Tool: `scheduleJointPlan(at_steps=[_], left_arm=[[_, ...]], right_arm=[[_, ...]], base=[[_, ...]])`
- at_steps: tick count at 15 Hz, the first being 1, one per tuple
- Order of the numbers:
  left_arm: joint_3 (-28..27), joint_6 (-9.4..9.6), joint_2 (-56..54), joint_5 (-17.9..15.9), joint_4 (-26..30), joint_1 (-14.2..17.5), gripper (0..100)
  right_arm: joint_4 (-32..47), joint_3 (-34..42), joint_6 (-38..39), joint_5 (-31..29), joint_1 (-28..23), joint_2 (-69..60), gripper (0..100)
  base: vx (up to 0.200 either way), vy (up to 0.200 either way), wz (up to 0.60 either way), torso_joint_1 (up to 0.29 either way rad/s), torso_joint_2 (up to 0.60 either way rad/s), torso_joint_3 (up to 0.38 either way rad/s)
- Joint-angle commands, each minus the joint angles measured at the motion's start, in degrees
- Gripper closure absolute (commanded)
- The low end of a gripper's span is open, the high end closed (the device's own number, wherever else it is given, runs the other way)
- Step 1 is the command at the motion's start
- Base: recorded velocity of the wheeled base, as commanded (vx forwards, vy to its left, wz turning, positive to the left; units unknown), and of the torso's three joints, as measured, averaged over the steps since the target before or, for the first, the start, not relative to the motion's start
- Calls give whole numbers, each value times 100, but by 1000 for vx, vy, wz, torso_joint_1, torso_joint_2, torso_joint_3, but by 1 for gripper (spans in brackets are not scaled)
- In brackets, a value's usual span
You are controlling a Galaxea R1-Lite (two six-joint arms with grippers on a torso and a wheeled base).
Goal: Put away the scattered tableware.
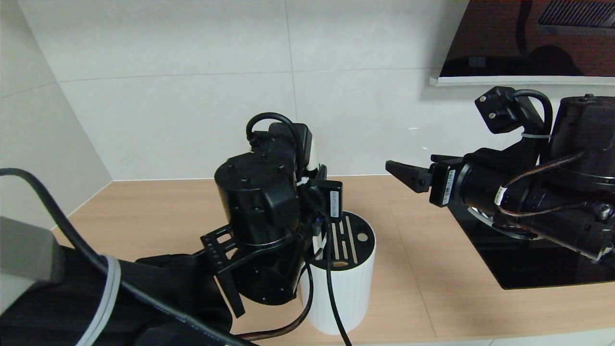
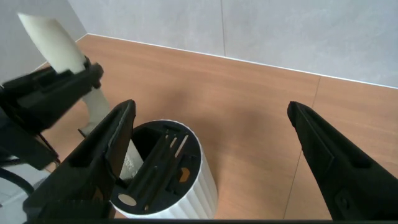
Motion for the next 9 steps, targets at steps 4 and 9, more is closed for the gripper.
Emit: scheduleJointPlan(at_steps=[4, 9], left_arm=[[57, -224, 398, -10, 1, -68, 100], [101, -365, 679, -2, 9, -68, 100]], right_arm=[[-3, 31, -10, -2, 2, 4, 0], [-12, 31, -10, -2, 2, 13, 0]], base=[[0, 0, 0, 0, 0, 0], [0, 0, 0, 0, 0, 0]])
